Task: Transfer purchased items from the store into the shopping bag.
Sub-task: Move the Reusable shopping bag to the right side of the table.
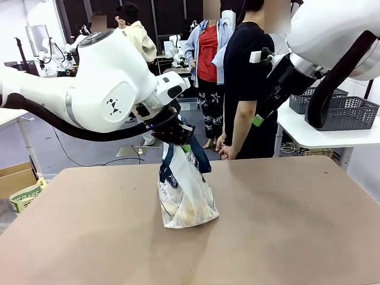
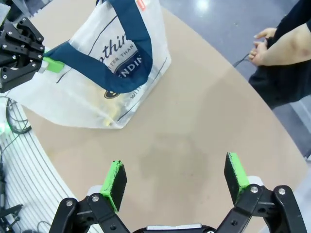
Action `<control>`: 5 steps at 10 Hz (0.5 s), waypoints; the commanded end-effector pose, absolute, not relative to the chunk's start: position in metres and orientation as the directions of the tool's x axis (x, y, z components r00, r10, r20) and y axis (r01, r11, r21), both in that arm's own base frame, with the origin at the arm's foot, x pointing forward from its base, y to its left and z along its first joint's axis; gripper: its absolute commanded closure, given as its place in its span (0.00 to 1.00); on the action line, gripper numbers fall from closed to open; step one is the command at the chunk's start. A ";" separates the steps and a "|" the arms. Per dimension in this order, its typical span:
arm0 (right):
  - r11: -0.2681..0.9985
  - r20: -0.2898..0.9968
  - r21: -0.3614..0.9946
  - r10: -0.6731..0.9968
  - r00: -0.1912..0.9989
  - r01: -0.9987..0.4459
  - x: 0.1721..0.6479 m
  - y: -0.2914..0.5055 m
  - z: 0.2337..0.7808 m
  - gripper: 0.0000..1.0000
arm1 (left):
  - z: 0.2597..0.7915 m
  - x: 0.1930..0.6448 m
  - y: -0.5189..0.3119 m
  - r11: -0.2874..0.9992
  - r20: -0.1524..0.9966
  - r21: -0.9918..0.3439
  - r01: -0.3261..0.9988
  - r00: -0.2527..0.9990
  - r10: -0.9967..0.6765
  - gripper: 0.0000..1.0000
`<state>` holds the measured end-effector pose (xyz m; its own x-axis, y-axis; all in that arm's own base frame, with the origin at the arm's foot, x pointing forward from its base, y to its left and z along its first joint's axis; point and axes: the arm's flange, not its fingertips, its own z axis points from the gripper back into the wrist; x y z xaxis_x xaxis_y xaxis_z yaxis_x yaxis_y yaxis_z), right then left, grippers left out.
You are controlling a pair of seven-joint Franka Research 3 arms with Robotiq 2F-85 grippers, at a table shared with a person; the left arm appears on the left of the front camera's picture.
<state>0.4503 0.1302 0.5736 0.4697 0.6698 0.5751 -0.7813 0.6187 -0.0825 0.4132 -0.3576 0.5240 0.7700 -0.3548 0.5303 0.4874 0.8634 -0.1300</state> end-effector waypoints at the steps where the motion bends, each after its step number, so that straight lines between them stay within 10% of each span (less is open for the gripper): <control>1: 0.630 0.562 -0.075 0.667 0.489 -0.773 0.449 0.132 0.574 0.00 | 0.543 0.421 -0.362 0.914 0.391 -0.072 0.399 0.854 -0.342 1.00; 5: 0.630 0.562 -0.075 0.667 0.489 -0.773 0.449 0.132 0.574 0.00 | 0.589 0.439 -0.342 0.925 0.282 0.016 0.381 0.886 -0.370 1.00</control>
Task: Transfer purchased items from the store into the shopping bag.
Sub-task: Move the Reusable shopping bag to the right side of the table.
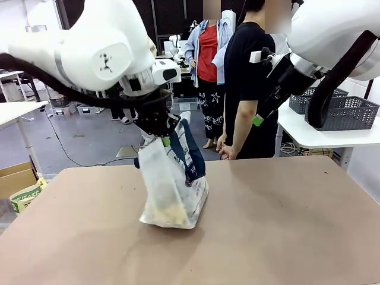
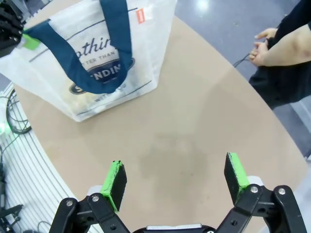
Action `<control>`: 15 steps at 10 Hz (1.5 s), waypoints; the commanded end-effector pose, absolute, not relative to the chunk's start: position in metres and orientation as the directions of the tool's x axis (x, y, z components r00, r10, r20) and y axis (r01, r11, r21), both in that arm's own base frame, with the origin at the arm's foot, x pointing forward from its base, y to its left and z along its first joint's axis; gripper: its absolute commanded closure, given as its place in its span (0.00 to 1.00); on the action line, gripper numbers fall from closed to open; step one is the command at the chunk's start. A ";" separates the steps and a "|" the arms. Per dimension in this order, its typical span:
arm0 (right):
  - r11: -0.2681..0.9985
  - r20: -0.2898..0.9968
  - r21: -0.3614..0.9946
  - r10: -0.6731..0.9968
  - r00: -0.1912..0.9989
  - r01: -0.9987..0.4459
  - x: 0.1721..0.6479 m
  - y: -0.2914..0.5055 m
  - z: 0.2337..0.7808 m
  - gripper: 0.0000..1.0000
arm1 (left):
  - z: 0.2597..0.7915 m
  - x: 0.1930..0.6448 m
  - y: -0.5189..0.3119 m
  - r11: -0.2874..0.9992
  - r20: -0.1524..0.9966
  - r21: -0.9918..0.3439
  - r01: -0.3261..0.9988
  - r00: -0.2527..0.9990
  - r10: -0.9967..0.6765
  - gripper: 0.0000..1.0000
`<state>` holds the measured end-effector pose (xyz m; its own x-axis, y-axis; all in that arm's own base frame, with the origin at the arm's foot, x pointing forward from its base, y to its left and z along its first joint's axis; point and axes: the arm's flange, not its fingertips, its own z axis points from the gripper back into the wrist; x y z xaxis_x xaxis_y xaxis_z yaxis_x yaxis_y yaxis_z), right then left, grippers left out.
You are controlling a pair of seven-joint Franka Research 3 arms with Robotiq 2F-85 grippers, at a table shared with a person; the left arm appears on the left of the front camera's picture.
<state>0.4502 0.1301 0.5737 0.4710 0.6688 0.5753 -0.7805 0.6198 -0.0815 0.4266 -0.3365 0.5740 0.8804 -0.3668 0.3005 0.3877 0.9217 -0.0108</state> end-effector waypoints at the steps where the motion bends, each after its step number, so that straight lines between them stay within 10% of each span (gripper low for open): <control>1: 0.630 0.562 -0.075 0.667 0.489 -0.773 0.449 0.132 0.574 0.00 | 0.599 0.449 -0.331 0.928 0.260 0.043 0.369 0.893 -0.367 1.00; 15: 0.630 0.562 -0.075 0.667 0.489 -0.773 0.449 0.132 0.574 0.00 | 0.634 0.403 -0.075 0.941 0.365 0.336 0.046 0.914 -0.175 1.00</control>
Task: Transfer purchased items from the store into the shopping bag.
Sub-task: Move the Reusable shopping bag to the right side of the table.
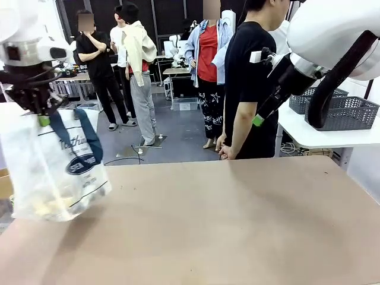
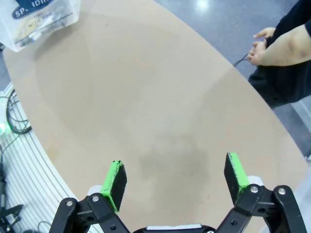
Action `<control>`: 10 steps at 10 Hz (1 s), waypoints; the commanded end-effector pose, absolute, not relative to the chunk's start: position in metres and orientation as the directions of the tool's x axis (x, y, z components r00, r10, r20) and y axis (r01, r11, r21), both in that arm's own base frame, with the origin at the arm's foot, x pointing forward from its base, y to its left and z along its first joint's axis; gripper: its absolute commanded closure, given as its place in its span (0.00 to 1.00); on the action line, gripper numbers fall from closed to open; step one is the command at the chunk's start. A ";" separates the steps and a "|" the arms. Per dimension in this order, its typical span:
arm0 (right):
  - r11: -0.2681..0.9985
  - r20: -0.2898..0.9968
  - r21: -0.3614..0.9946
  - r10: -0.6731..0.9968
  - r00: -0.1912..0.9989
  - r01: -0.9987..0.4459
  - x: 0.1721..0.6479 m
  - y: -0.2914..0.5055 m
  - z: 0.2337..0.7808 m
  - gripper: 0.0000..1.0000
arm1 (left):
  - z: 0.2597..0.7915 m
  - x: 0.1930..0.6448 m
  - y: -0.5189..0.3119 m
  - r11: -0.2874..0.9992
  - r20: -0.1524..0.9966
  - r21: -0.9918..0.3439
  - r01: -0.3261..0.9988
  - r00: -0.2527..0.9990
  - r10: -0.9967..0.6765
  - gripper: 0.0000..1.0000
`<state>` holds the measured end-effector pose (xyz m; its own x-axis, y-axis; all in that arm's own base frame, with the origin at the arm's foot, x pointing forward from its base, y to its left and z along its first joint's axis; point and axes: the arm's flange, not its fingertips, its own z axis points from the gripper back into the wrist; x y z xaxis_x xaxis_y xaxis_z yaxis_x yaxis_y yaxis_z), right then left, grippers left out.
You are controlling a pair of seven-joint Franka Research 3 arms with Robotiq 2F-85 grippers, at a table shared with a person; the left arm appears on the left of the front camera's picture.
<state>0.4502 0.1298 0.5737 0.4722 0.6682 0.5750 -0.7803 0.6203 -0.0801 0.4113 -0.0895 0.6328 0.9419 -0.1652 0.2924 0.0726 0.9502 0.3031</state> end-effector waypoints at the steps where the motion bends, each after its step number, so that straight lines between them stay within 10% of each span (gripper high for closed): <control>1: 0.630 0.562 -0.075 0.667 0.489 -0.773 0.449 0.132 0.574 0.00 | 0.630 0.401 -0.064 0.938 0.373 0.345 0.037 0.912 -0.173 1.00; 10: 0.630 0.562 -0.075 0.667 0.489 -0.773 0.449 0.132 0.574 0.00 | 0.560 0.395 -0.045 0.949 0.430 0.314 0.021 0.888 -0.161 1.00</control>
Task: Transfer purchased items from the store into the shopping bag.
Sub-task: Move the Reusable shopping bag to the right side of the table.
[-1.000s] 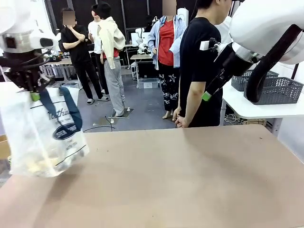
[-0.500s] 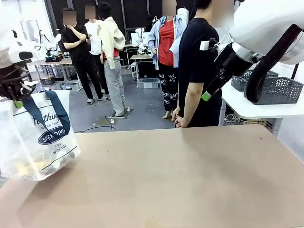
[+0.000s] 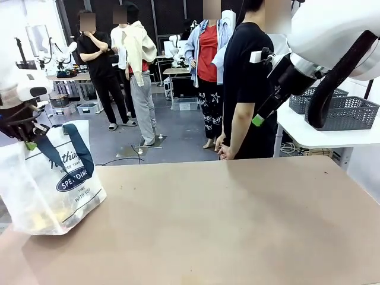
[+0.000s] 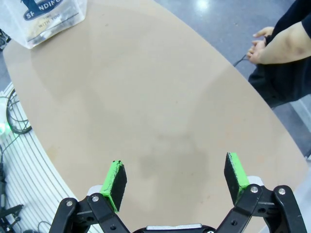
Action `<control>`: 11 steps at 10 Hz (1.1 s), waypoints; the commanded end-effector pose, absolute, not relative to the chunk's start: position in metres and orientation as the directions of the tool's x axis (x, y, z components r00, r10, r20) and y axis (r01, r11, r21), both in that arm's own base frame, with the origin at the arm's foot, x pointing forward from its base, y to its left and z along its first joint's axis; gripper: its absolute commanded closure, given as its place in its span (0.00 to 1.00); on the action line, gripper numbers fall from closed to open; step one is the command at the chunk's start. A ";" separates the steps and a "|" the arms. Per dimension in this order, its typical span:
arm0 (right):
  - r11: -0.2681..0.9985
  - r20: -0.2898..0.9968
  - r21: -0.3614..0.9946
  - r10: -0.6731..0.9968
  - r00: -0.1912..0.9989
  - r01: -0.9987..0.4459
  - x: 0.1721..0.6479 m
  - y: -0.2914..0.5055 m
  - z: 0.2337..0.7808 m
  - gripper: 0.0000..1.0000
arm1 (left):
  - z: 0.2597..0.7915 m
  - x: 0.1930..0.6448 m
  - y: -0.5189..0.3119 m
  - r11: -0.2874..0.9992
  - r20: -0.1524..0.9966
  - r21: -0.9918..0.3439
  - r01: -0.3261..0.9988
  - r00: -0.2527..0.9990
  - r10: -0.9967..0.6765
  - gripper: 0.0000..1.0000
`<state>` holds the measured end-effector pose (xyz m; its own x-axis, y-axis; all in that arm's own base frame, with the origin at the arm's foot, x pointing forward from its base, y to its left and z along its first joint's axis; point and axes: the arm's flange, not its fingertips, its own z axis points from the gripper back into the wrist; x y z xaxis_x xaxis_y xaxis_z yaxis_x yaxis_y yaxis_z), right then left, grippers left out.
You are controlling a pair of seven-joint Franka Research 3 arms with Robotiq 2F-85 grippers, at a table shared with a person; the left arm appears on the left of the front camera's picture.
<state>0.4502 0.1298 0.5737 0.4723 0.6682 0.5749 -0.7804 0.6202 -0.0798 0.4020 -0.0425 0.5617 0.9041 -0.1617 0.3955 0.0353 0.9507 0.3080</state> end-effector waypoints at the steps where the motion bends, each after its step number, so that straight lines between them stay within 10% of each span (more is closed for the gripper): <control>1: 0.630 0.562 -0.075 0.667 0.489 -0.773 0.449 0.132 0.574 0.00 | 0.556 0.390 -0.048 0.950 0.417 0.312 0.012 0.897 -0.148 1.00; 7: 0.630 0.562 -0.075 0.667 0.489 -0.773 0.449 0.132 0.574 0.00 | 0.562 0.402 -0.042 0.951 0.396 0.308 0.035 0.904 -0.162 1.00; 11: 0.630 0.562 -0.075 0.667 0.489 -0.773 0.449 0.132 0.574 0.00 | 0.566 0.405 -0.049 0.947 0.384 0.318 0.038 0.908 -0.165 0.34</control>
<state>0.4502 0.1298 0.5736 0.4723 0.6682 0.5748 -0.7804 0.6202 -0.0797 0.4008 -0.0475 0.5579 0.9066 -0.1667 0.3876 0.0414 0.9494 0.3115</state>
